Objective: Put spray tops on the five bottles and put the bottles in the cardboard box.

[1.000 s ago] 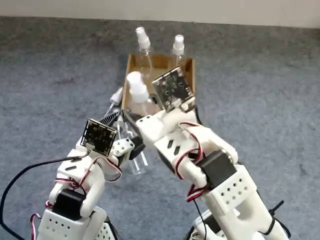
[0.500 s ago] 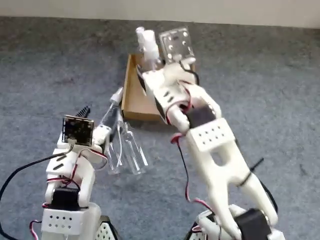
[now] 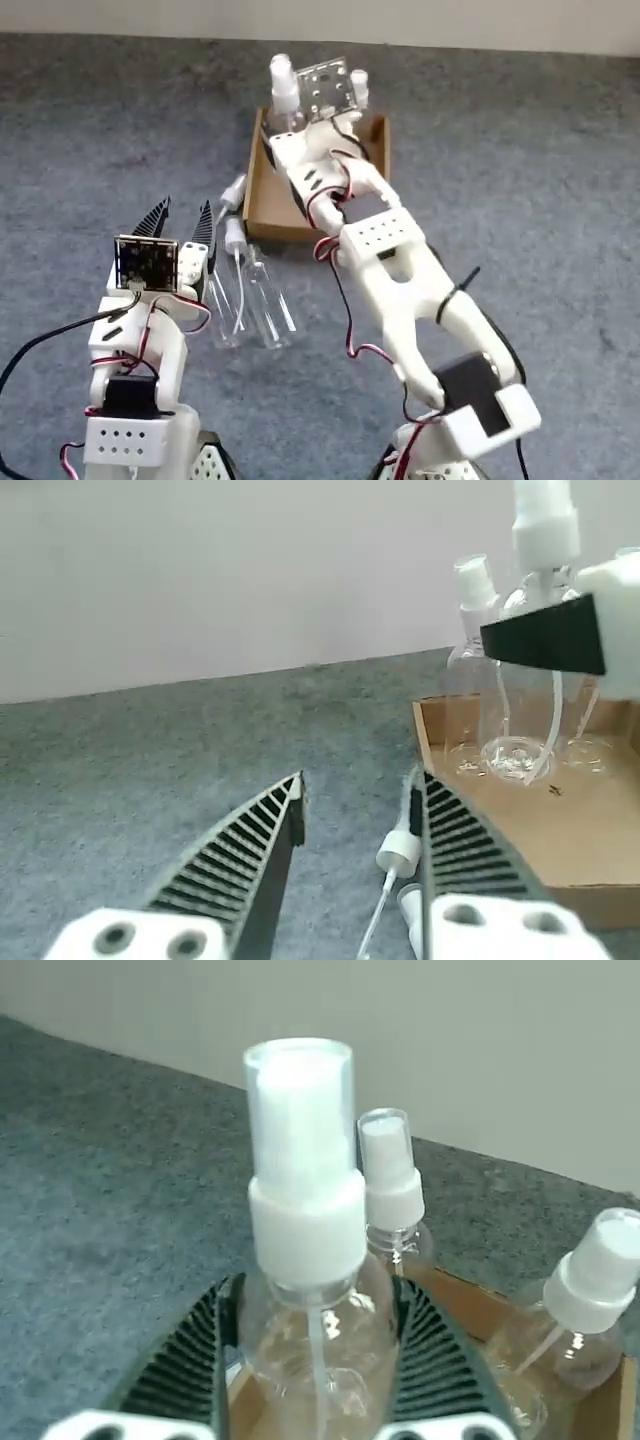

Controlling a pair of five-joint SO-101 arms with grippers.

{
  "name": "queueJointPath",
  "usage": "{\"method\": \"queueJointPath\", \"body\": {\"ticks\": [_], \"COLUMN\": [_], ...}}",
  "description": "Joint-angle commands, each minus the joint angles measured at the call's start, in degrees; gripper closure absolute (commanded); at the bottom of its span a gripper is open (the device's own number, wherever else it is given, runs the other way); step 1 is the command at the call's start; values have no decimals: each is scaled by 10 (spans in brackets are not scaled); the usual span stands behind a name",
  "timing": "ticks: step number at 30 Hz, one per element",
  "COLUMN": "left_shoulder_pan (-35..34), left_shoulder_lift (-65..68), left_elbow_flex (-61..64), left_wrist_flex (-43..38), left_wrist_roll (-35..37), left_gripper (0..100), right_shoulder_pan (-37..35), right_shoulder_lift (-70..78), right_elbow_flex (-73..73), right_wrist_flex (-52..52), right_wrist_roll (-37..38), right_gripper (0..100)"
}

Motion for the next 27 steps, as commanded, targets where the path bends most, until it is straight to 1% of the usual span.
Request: {"method": "queueJointPath", "body": {"ticks": [1,9,15,27], "left_shoulder_pan": [-5,-2,-1,-1], "left_shoulder_lift": [-1,-1,-1,-1], "left_elbow_flex": [-1,-1,-1,-1], "left_wrist_flex": [-13,-13,-13,-13], "left_wrist_roll": [1,0,0,0], "left_gripper": [867,864,864,864], "right_shoulder_pan": [4,4,3,-15], "right_shoulder_lift": [15,88,129,154], "right_elbow_flex": [-37,-37,-37,-39], "right_wrist_flex": [-32,-106,-140,-146], "right_wrist_roll": [-3,-4,-4,-4], "right_gripper": [994,994,994,994]}}
